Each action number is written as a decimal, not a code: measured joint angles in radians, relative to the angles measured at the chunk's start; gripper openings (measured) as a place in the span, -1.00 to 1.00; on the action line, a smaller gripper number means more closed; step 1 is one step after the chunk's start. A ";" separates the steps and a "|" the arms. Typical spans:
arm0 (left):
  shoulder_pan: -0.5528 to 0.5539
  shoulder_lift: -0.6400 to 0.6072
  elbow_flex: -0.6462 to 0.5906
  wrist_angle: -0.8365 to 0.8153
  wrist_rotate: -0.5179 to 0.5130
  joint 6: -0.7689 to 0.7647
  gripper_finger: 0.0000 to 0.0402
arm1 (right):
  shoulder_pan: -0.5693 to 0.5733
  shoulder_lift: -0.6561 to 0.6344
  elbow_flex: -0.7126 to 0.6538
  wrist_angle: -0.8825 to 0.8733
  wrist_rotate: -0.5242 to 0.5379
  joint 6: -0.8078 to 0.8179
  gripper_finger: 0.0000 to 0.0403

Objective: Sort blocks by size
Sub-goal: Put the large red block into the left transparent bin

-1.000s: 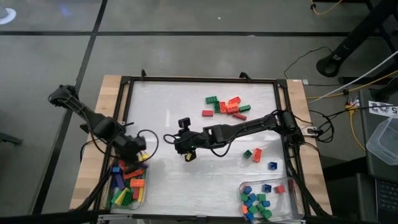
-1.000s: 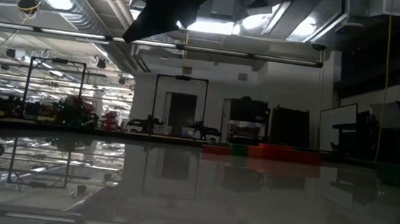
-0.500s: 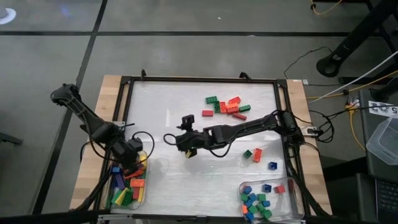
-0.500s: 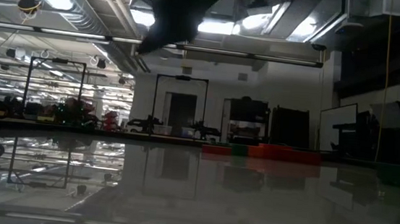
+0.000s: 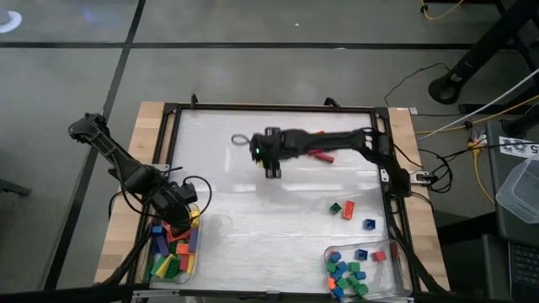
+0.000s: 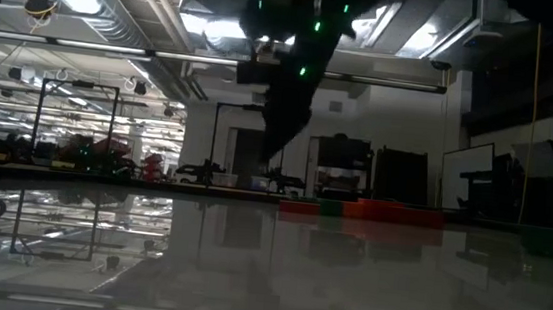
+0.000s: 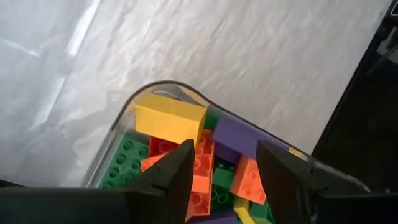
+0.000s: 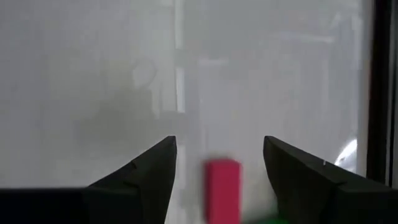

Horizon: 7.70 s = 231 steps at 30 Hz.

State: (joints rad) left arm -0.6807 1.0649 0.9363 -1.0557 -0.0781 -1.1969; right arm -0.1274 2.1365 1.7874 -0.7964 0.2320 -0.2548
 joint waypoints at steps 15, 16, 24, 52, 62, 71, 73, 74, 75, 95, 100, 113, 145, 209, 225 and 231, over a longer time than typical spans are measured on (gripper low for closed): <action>0.000 0.000 0.000 -0.002 -0.046 0.026 -0.19 | -0.161 0.074 -0.003 -0.167 -0.148 0.035 0.17; 0.000 0.000 -0.001 -0.003 -0.046 0.034 -0.19 | -0.161 0.075 -0.001 -0.158 -0.154 0.032 0.17; 0.000 0.000 -0.001 -0.001 -0.064 0.071 -0.19 | -0.161 0.113 -0.002 -0.167 -0.182 0.011 0.17; 0.091 0.000 0.000 0.111 -0.469 -0.362 -0.19 | 0.018 0.145 0.015 0.194 -0.394 -0.020 -0.37; 0.158 0.000 0.000 0.132 -0.469 -0.408 -0.19 | 0.184 0.145 0.015 0.567 -0.152 -0.173 -0.35; 0.165 0.000 0.000 0.131 -0.464 -0.334 -0.19 | 0.255 0.143 0.015 0.807 0.139 -0.308 -0.34; 0.165 0.000 0.000 0.129 -0.464 -0.293 -0.19 | 0.259 0.143 0.015 0.821 0.142 -0.310 -0.34; 0.165 0.000 0.000 0.128 -0.464 -0.273 -0.19 | 0.259 0.143 0.015 0.827 0.142 -0.311 -0.34; 0.165 0.000 0.000 0.125 -0.464 -0.255 -0.19 | 0.260 0.143 0.015 0.829 0.142 -0.311 -0.34; 0.176 0.026 -0.069 0.101 -0.498 -0.247 -0.19 | 0.259 0.142 0.016 0.826 0.116 -0.299 -0.34; 0.201 0.027 -0.078 0.114 -0.511 -0.212 -0.19 | 0.258 0.142 0.016 0.825 0.110 -0.299 -0.34; 0.272 0.046 -0.078 0.183 -0.493 -0.069 -0.64 | 0.259 0.142 0.016 0.836 0.081 -0.300 -0.34; 0.214 -0.156 -0.064 0.134 0.218 0.125 -0.80 | 0.318 0.040 0.018 0.440 0.387 -0.199 0.22; 0.034 -0.034 -0.064 0.080 0.077 0.071 -0.19 | -0.155 -0.471 -0.891 0.068 -0.059 0.400 0.11; 0.034 -0.034 -0.064 0.246 -0.084 0.089 -0.19 | -0.154 -0.468 -0.894 0.111 -0.221 0.423 -0.50; 0.041 -0.034 -0.064 0.354 -0.272 0.082 -0.19 | -0.129 -0.465 -0.901 0.258 -0.396 0.437 -0.35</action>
State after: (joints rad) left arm -0.6398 1.0307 0.8722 -0.7012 -0.3503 -1.1145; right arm -0.2560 1.6714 0.8867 -0.5383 -0.1638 0.1823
